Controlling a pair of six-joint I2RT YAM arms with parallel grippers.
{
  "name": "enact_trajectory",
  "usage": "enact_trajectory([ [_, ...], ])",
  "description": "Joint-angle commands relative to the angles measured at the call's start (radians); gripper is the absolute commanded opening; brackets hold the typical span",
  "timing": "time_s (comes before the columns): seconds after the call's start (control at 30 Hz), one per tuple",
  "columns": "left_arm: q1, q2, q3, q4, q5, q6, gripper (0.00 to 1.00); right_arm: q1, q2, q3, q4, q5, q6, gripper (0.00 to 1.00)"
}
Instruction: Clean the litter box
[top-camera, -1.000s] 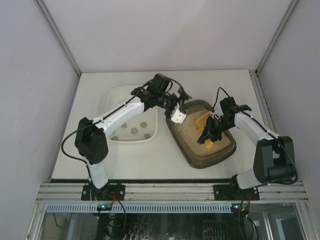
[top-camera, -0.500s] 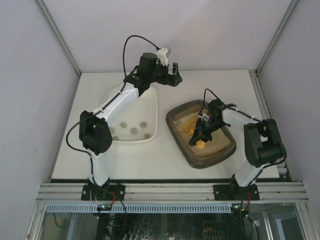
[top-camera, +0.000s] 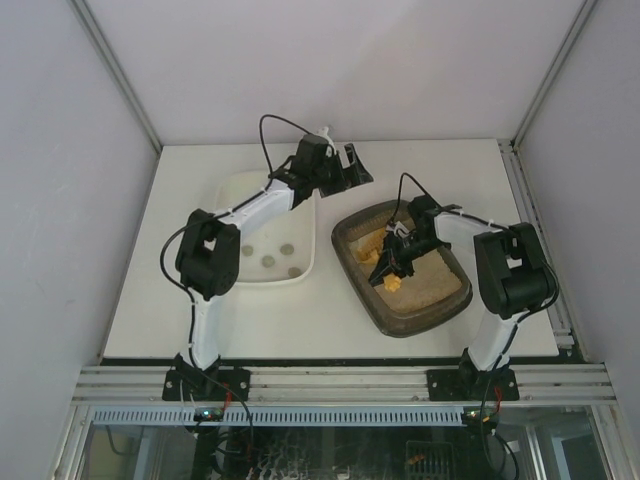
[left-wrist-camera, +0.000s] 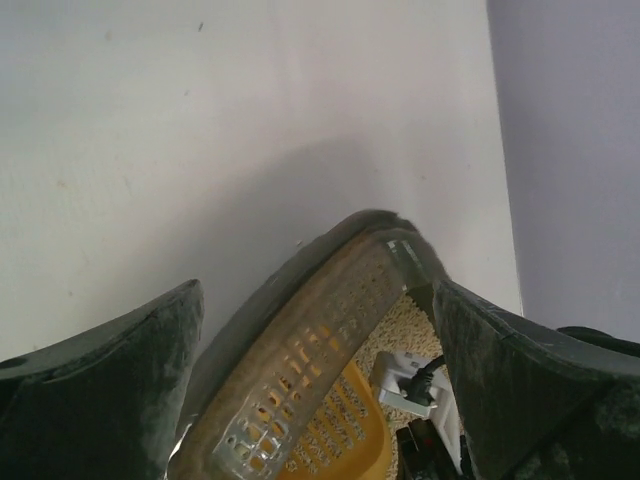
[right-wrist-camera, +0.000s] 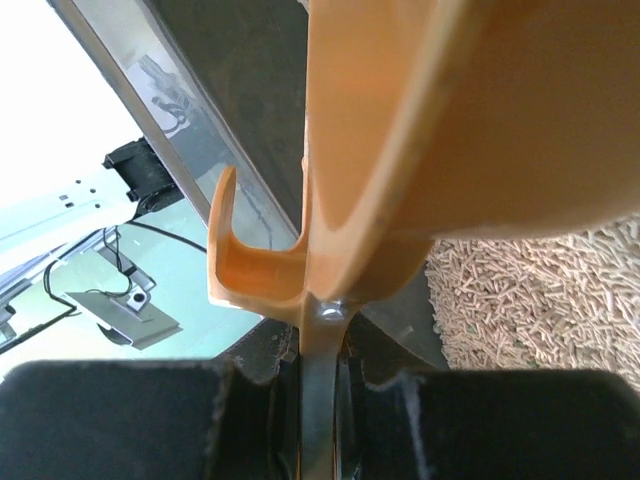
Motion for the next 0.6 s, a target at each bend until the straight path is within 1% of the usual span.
enact_trajectory([
  [0.0,0.0,-0.073,-0.132,0.14,-0.007,-0.122,1.0,0.05,0.031,0.023,0.021,-0.022,0.035,0.0],
  [0.17,0.0,-0.134,-0.294,0.217,-0.014,-0.187,1.0,0.061,0.047,-0.002,0.082,-0.089,0.062,0.0],
  [0.33,0.0,-0.18,-0.368,0.247,-0.037,-0.189,1.0,0.067,0.049,-0.03,0.168,-0.172,0.087,0.0],
  [0.47,0.001,-0.217,-0.406,0.276,-0.052,-0.185,1.0,0.069,0.037,-0.096,0.29,-0.191,0.146,0.0],
  [0.57,0.0,-0.23,-0.417,0.291,-0.046,-0.185,1.0,0.067,0.02,-0.12,0.331,-0.173,0.155,0.0],
])
